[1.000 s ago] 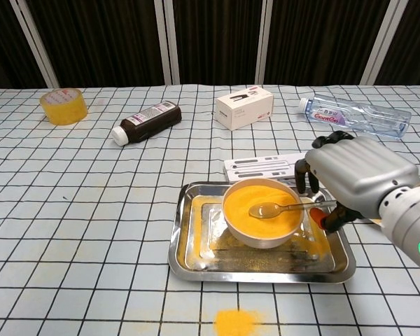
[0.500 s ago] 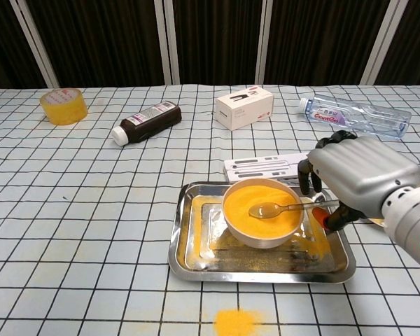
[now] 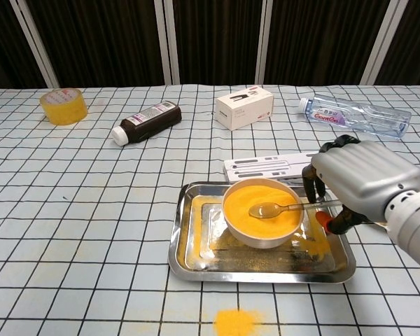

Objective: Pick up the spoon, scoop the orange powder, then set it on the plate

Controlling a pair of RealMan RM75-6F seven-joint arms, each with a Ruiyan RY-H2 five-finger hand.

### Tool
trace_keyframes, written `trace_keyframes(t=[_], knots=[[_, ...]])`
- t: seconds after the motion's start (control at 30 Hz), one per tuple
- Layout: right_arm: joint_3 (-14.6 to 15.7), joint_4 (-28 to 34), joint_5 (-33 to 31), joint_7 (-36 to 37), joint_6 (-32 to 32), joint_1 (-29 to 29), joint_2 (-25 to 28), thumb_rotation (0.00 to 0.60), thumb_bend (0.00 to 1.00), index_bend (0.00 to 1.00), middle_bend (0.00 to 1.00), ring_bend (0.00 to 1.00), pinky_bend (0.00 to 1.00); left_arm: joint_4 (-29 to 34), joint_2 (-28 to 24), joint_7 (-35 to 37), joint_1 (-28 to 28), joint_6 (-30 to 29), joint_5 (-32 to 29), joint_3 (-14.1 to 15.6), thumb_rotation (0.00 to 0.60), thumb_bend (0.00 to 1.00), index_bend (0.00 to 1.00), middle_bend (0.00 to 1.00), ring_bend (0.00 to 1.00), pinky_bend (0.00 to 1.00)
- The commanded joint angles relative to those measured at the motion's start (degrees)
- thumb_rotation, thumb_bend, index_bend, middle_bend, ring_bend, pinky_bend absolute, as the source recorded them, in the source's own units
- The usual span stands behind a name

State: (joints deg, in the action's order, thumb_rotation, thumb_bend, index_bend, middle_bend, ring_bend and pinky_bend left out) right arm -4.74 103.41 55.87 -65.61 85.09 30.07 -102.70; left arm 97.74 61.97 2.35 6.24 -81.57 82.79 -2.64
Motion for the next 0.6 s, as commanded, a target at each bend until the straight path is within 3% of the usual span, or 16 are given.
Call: trace_keyframes(t=[0.03,0.6], knots=[[0.02,-0.02,0.06,0.06,-0.03,-0.03,-0.06,0.6,0.48,0.51,0.44,0.13,0.0,0.03,-0.01,0.0,0.01,-0.02,0.0,-0.02,0.6,0.0,0.0,0.0,0.0,0.0],[-0.27,-0.11,0.04,0.06,-0.04,-0.23,-0.15,0.6,0.55,0.53,0.46,0.15,0.0,0.08,-0.04,0.0,0.04,0.04,-0.09,-0.04,0.6,0.0,0.0,0.0,0.0,0.0]])
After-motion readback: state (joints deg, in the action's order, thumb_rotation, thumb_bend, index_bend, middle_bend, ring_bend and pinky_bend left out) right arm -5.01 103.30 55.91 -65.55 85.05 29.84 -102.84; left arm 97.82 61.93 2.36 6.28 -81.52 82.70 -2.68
